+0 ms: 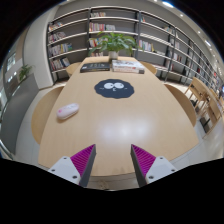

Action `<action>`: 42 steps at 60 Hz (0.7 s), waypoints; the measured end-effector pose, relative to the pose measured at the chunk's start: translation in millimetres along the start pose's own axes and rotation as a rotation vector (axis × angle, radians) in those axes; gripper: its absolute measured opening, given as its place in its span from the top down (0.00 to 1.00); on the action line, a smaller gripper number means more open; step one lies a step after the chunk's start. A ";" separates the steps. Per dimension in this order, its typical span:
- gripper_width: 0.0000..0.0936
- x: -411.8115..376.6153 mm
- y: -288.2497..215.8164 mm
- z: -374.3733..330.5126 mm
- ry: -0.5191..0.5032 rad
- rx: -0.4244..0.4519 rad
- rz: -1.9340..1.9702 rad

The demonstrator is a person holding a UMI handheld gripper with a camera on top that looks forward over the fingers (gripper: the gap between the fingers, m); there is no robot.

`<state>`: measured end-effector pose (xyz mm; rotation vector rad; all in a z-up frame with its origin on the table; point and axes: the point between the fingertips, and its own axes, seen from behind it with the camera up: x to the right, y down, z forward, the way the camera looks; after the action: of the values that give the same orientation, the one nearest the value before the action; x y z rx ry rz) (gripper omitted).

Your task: Arrange mouse

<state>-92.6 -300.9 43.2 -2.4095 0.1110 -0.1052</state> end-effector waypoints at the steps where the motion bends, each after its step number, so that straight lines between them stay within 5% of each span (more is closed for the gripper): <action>1: 0.26 -9.7 1.8 2.3 -0.009 -0.004 -0.005; 18: 0.26 -156.6 -2.6 49.8 -0.161 -0.053 -0.053; 42: 0.27 -212.3 -81.4 138.1 -0.119 -0.037 -0.060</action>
<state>-284.5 -126.1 -14.9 -2.4503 -0.0141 0.0136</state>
